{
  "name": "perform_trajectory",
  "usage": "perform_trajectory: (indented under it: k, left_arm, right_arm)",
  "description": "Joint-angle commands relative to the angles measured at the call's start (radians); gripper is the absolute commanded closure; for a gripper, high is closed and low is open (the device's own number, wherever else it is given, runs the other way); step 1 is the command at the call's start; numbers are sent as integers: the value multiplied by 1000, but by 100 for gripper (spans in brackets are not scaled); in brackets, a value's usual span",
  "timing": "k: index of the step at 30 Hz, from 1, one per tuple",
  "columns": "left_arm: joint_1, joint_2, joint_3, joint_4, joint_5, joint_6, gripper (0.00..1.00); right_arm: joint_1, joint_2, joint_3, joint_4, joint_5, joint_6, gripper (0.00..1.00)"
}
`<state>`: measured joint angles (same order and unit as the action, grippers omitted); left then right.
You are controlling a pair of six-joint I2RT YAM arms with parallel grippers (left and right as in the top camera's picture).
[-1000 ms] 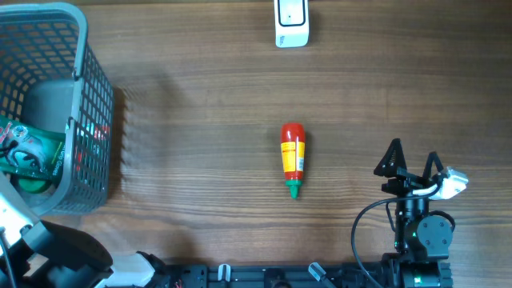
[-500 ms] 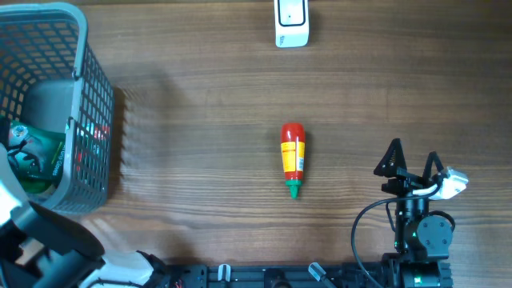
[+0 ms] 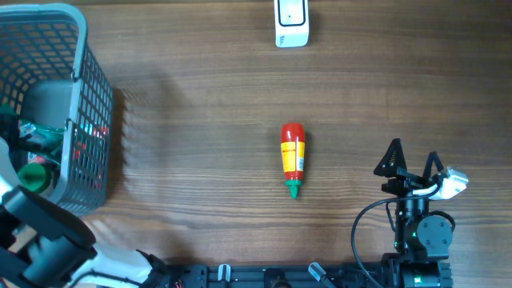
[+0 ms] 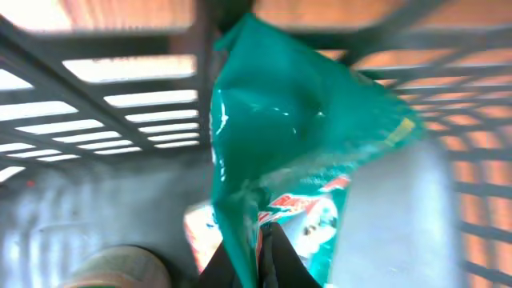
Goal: Scan the item barcode
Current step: 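Carry the green snack bag out and lay it left of the bottle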
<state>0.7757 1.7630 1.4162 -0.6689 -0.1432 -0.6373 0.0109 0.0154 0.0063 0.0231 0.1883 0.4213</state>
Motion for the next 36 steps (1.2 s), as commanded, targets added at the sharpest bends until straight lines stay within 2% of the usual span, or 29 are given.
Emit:
perform_trajectory:
  k: [1,6,8,11,14,17,21,23,28,31,36]
  left_arm:
    - [7,-184,90,8,151,-16,96]
    - [5,-432,135,40,442,-208,96]
    - [-13,-535,135,71,548,-244,96]
    - [-68,-639,135,69,578,-246,96]
    - [-197,-715,135,21,581,-246,96]
    - [-441,-734,135,-136,575,-195,96]
    - [-678,-668,118,-338,368,-150,96]
    - [-787,-613,64,-341,328,-99,96]
    - [-1040,-362,-98,-188,204,-20,96]
    - [-1137,-172,-109,-113,201,2,96]
    - [-1242,24,-109,-35,201,2,96]
  right_arm:
    - [4,-6,-1,2,14,0,0]
    - [4,-6,-1,2,14,0,0]
    - [4,-6,-1,2,14,0,0]
    - [4,-6,-1,2,14,0,0]
    - [4,-6,-1,2,14,0,0]
    - [4,-6,-1,2,14,0,0]
    - [4,-6,-1,2,14,0,0]
    - [4,-6,-1,2,14,0,0]
    - [4,-6,-1,2,14,0,0]
    - [4,-6,-1,2,14,0,0]
    - [4,-6,-1,2,14,0,0]
